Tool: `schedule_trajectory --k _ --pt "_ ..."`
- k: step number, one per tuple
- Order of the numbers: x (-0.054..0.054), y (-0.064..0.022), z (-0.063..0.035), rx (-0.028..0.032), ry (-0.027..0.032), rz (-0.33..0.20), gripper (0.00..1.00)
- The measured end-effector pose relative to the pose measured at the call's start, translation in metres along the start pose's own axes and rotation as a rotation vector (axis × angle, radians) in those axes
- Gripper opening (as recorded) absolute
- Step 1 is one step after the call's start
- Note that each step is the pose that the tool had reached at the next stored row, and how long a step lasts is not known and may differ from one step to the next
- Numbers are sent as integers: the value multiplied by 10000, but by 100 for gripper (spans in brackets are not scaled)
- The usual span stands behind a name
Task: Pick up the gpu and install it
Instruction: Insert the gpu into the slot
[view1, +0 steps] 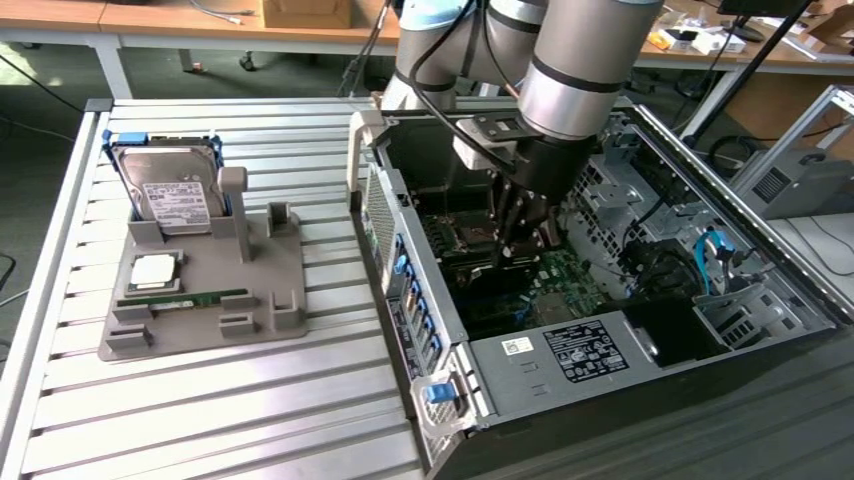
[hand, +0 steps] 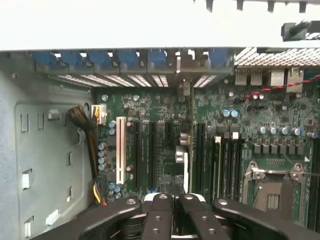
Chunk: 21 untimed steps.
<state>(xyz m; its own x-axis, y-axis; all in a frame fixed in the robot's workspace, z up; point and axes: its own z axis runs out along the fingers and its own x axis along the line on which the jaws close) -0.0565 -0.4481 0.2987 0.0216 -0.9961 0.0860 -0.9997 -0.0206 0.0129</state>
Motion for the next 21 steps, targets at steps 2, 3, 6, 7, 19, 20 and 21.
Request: schedule_trajectory --k 2,3,6,7,19,20,21 --pt "0 0 0 0 -1 1 13" --pt "-3 -1 1 1 -3 0 13" --pt "-63 -4 1 -1 0 -5 13" --pt "-74 -10 4 -11 -1 -7 13" --pt "-96 -423 60 -382 -27 -162 13" --pt "-96 -480 60 -410 -69 -199 13" --pt "-96 -561 59 -461 -140 -250 13"
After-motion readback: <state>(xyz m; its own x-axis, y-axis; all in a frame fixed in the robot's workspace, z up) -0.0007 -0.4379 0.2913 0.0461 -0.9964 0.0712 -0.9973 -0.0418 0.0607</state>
